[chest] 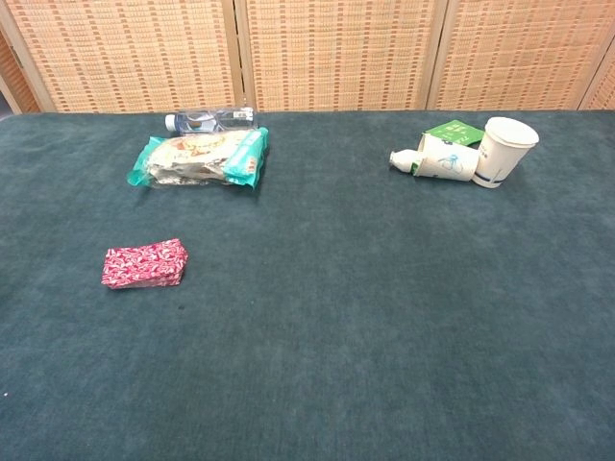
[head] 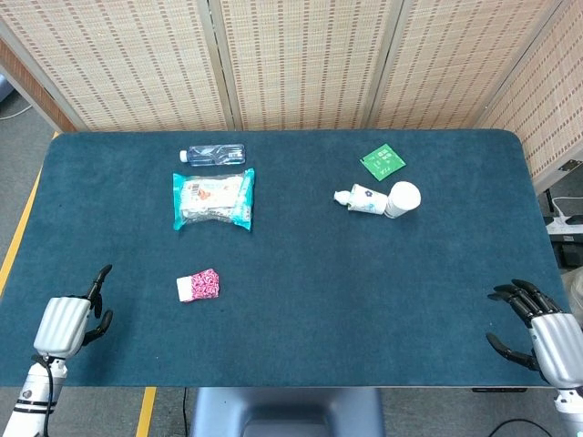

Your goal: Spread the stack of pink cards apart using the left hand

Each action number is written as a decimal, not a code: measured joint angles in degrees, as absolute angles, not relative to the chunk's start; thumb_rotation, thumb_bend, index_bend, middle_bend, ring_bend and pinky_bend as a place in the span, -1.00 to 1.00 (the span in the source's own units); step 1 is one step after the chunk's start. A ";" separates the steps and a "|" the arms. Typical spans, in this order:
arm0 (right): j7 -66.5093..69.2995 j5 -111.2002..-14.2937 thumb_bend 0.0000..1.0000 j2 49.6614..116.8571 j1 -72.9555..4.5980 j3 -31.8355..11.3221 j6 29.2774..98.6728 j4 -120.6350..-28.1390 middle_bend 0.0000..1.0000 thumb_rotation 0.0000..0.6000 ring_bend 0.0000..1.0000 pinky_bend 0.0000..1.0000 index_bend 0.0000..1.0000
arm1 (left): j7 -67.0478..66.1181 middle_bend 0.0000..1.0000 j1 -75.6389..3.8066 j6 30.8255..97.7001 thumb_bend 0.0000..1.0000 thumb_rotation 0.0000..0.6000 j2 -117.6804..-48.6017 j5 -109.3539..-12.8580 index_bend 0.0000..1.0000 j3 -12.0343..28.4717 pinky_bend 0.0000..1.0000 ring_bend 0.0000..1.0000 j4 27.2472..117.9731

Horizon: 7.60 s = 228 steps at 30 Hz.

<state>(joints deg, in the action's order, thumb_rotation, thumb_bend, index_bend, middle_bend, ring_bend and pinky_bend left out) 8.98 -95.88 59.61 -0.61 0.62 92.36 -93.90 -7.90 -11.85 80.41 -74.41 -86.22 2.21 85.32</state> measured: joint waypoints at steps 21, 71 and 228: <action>11.27 -96.79 -0.75 58.62 -0.74 1.10 92.07 -93.56 -0.49 1.00 -0.69 -0.36 -0.32 | -28.44 1.00 -24.96 60.58 -0.18 1.00 -74.47 -58.60 -0.46 9.60 1.00 1.00 96.07; 13.98 -97.04 -0.75 57.40 -0.96 1.28 91.87 -93.80 -0.49 1.00 -0.69 -0.36 -0.31 | -50.38 1.00 -34.95 87.17 -0.26 1.00 -105.91 -29.30 -0.70 16.42 1.00 1.00 95.44; 14.06 -97.44 -0.75 56.99 -1.91 1.84 90.19 -94.63 -0.49 1.00 -0.69 -0.36 -0.30 | -45.53 1.00 -33.60 72.39 -0.30 1.00 -95.83 -38.61 -0.67 11.53 1.00 1.00 96.62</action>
<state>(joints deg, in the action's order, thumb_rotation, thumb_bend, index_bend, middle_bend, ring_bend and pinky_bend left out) 14.06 -97.44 56.99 -1.91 1.84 90.19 -94.63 -45.53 -33.60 72.39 -95.83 -38.61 11.53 96.62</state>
